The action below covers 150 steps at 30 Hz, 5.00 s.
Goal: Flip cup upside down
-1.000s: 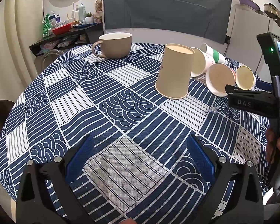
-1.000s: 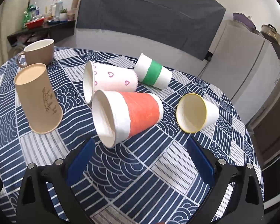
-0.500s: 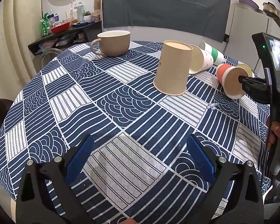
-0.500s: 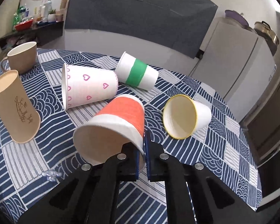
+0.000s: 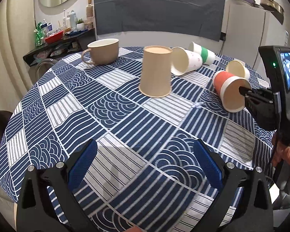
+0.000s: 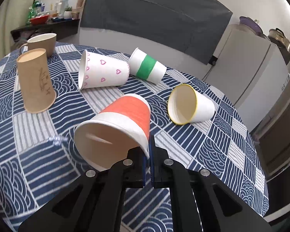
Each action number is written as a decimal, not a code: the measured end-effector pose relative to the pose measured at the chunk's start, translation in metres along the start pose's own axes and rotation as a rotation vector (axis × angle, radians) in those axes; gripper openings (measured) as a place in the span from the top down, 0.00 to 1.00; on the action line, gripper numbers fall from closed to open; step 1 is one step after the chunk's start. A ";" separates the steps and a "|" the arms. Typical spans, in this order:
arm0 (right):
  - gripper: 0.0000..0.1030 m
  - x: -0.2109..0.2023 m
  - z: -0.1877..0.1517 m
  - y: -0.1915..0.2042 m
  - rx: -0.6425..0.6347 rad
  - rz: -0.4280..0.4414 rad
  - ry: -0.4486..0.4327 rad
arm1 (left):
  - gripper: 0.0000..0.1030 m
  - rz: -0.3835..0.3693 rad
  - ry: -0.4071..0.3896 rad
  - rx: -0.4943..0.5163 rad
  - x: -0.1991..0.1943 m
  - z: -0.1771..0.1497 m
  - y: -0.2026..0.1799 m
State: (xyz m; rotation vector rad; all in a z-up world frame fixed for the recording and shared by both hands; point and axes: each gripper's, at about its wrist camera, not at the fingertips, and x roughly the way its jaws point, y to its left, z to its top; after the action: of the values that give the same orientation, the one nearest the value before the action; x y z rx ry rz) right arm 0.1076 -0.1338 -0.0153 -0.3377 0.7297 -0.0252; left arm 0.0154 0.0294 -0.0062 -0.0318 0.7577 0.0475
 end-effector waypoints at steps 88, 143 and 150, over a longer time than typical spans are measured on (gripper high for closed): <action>0.08 -0.014 -0.129 -0.182 0.284 0.008 0.036 | 0.06 -0.286 0.837 0.050 0.134 0.106 -0.149; 0.08 -0.034 -0.093 -0.123 0.205 0.080 -0.019 | 0.40 0.033 -0.062 0.090 0.048 0.084 -0.018; 0.08 -0.032 -0.090 -0.118 0.203 0.088 -0.009 | 0.40 0.050 -0.079 0.134 0.037 0.064 -0.025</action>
State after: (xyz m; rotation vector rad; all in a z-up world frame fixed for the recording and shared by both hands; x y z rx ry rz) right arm 0.0361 -0.2669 -0.0204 -0.1119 0.7254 -0.0147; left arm 0.0880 0.0083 0.0149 0.1157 0.6812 0.0457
